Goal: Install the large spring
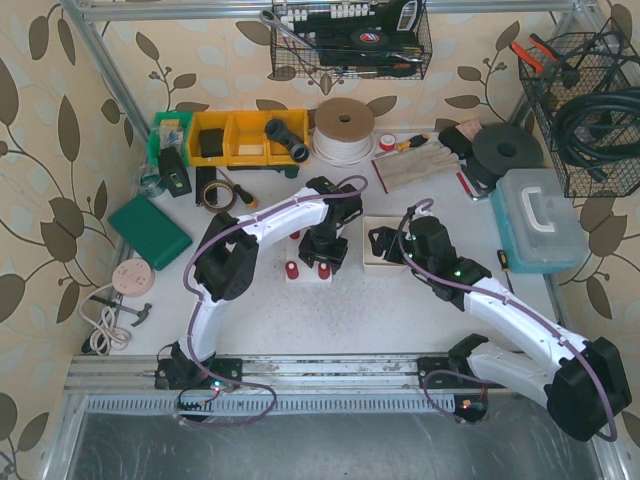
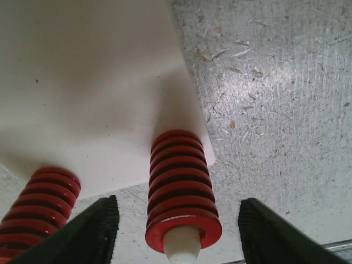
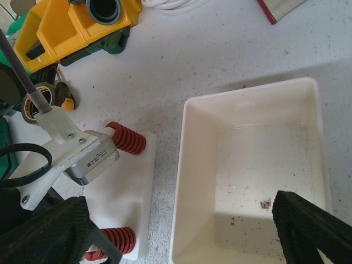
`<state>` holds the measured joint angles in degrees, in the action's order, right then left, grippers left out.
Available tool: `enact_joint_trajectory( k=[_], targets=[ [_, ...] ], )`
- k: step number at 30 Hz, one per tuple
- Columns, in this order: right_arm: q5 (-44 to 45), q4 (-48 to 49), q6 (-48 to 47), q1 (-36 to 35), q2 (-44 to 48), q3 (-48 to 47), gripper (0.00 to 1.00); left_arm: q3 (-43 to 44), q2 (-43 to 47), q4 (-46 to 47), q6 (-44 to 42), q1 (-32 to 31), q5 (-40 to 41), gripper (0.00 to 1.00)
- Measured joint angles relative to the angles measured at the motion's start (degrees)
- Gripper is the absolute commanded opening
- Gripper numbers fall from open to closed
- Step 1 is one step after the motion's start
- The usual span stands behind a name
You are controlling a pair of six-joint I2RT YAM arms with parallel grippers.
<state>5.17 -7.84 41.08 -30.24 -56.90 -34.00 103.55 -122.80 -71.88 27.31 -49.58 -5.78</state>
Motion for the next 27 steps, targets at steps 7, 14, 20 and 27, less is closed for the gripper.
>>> enact_joint_trajectory(
  k=[7, 14, 20, 27],
  targets=[
    [0.3, -0.1, -0.2, 0.0, 1.4, 0.0, 0.93, 0.3, 0.3, 1.4, -0.2, 0.0, 0.5, 0.77],
    [4.9, -9.1, -2.0, 0.0, 3.0, -3.7, 1.00, -1.8, 9.4, 6.6, 0.2, 0.0, 1.7, 0.80],
    [19.7, -15.1, -8.4, 0.4, 7.6, -11.6, 1.00, -18.8, 37.5, 21.1, -0.2, 0.0, 11.6, 0.82],
    [41.9, -6.3, -22.0, 1.8, 13.7, -2.8, 1.00, -43.7, 66.3, 40.9, -6.5, 2.7, 33.9, 0.83]
  ],
)
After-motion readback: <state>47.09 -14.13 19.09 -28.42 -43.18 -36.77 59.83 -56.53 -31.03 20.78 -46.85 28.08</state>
